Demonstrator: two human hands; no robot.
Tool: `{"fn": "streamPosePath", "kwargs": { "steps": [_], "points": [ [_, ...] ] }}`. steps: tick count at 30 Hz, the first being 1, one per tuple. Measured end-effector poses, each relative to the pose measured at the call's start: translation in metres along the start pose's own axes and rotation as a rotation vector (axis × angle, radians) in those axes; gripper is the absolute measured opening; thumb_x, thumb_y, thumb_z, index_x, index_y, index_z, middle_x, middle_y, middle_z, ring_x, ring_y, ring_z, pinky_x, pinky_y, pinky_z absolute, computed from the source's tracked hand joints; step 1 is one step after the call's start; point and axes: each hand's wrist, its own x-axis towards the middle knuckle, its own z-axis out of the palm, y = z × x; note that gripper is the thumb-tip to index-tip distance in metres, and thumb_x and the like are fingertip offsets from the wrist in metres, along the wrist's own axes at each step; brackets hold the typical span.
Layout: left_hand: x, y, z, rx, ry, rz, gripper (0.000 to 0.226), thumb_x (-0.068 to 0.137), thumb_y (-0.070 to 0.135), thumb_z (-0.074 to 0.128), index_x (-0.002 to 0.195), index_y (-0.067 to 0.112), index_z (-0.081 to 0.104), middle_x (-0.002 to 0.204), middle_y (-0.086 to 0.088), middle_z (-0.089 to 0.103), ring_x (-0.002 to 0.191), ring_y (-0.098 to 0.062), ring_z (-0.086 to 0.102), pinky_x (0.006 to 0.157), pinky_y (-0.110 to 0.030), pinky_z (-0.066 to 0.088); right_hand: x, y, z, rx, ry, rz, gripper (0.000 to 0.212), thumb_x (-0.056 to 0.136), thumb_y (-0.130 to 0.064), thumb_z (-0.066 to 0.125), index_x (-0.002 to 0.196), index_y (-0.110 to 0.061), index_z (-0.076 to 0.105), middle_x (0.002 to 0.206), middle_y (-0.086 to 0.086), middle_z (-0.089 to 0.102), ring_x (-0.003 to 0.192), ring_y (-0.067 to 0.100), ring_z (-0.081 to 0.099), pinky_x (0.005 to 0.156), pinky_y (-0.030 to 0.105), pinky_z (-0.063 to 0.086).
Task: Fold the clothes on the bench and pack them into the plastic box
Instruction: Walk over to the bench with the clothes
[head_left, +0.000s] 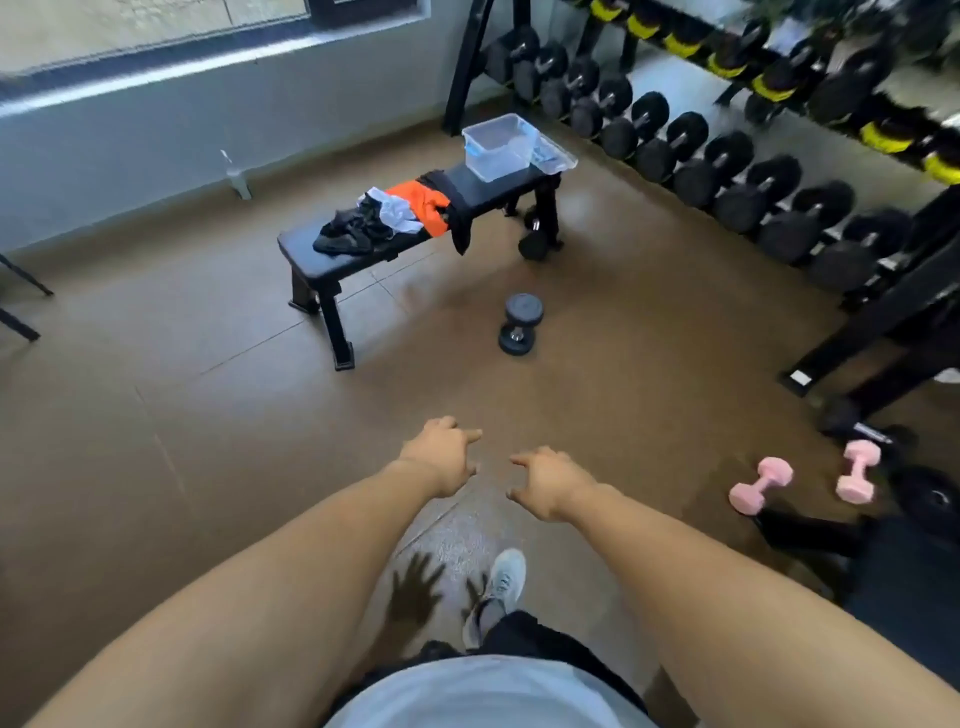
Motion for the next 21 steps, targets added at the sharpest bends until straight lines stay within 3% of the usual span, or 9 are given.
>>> {"fn": "streamPosePath", "kwargs": {
  "steps": [7,15,21],
  "points": [
    [0.143,0.022,-0.101,-0.066,0.028,-0.06,0.063,0.098,0.048,0.052,0.155,0.031,0.031,0.161,-0.006,0.025,0.148,-0.029,0.023,0.115,-0.052,0.033,0.122,0.037,-0.158,-0.027,0.027,-0.021,0.066,0.096,-0.049,0.054,0.155,-0.027,0.034,0.156,0.01,0.036,0.142,0.034,0.037,0.115,0.043,0.036],
    [0.314,0.004,-0.193,-0.063,-0.04,-0.144,0.077,0.092,0.05,0.06,0.157,0.033,0.023,0.162,-0.008,0.018,0.151,-0.03,0.011,0.115,-0.061,0.029,0.283,0.045,-0.285,-0.097,0.006,-0.06,0.065,0.097,-0.048,0.052,0.156,-0.029,0.032,0.159,0.009,0.034,0.143,0.033,0.034,0.115,0.047,0.036],
    [0.437,-0.033,-0.281,-0.113,0.022,-0.113,0.078,0.088,0.03,0.067,0.156,0.031,0.028,0.157,-0.007,0.027,0.147,-0.028,0.021,0.114,-0.05,0.035,0.401,0.036,-0.37,-0.096,0.023,-0.071,0.062,0.099,-0.046,0.051,0.156,-0.028,0.033,0.16,0.007,0.032,0.147,0.035,0.028,0.116,0.048,0.034]
  ]
}}
